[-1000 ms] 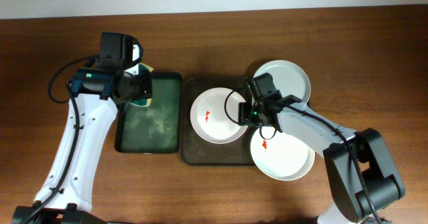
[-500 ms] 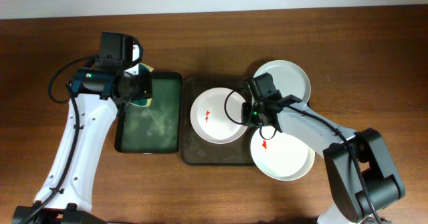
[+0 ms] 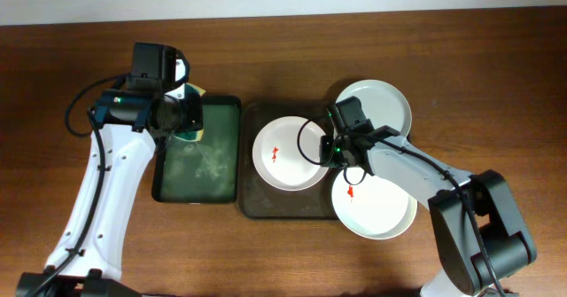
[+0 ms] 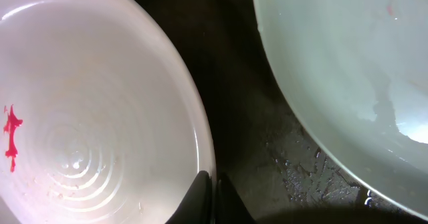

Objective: Clean dirty plates on tray and stack at the side
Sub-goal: 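Lift the sponge with the left gripper, then scrub the pink plate with the sponge in the left gripper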

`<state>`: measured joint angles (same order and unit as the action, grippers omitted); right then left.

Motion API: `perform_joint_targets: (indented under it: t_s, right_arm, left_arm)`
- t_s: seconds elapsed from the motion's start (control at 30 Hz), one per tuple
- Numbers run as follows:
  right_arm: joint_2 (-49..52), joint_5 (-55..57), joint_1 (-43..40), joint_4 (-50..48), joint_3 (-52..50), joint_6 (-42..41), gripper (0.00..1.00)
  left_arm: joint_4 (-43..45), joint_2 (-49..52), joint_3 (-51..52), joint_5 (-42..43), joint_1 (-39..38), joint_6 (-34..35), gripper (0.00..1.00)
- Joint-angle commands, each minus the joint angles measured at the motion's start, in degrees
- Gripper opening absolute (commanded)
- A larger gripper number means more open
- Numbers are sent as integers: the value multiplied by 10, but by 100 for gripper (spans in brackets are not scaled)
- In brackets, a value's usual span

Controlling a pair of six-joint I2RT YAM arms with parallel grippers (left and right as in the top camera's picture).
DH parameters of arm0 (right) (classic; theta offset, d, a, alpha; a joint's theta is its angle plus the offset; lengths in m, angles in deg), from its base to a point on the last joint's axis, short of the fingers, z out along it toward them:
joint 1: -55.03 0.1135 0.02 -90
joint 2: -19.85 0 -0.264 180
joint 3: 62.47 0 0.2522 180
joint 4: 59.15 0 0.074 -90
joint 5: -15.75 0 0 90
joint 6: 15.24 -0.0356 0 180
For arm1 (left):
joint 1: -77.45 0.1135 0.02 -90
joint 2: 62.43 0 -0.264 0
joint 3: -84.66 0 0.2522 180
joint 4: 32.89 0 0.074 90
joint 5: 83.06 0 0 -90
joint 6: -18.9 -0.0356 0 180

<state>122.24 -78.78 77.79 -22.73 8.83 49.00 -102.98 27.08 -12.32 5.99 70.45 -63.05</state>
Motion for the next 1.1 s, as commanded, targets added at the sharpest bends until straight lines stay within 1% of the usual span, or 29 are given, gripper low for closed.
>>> perform_joint_targets:
  t_s: [0.0,0.1,0.17,0.27,0.4,0.43,0.47,0.63,0.77,0.93,1.07]
  right_arm:
    - [4,-12,4,-2,9,-2,4]
    - [4,-12,4,-2,9,-2,4]
    - [4,-12,4,-2,9,-2,4]
    - [4,-12,4,-2,9,-2,4]
    - [4,-12,4,-2,9,-2,4]
    - [4,-12,4,-2,9,-2,4]
    - [4,-12,4,-2,9,-2,4]
    - [4,-12,4,-2,9,-2,4]
    - [4,-15,4,-2,9,-2,4]
    - [4,-28,4,-2,9,-2,4]
    - [4,-28,4,-2,9,-2,4]
  left_arm:
    - [3,27,-3,35,-1,7,0]
    - [1,54,-10,33,0,7,0]
    - [-19,77,-37,31,0,7,0]
    - [-85,115,-115,31,0,7,0]
    - [-223,195,-264,38,-12,10,0]
    - [-247,216,-286,38,-20,9,0]
    - [-254,235,-289,43,-34,9,0]
    - [-230,283,-282,87,-83,9,0]
    - [-206,307,-281,87,-126,23,0]
    - [-181,324,-272,85,-141,56,0]
    - [-151,324,-238,87,-143,56,0]
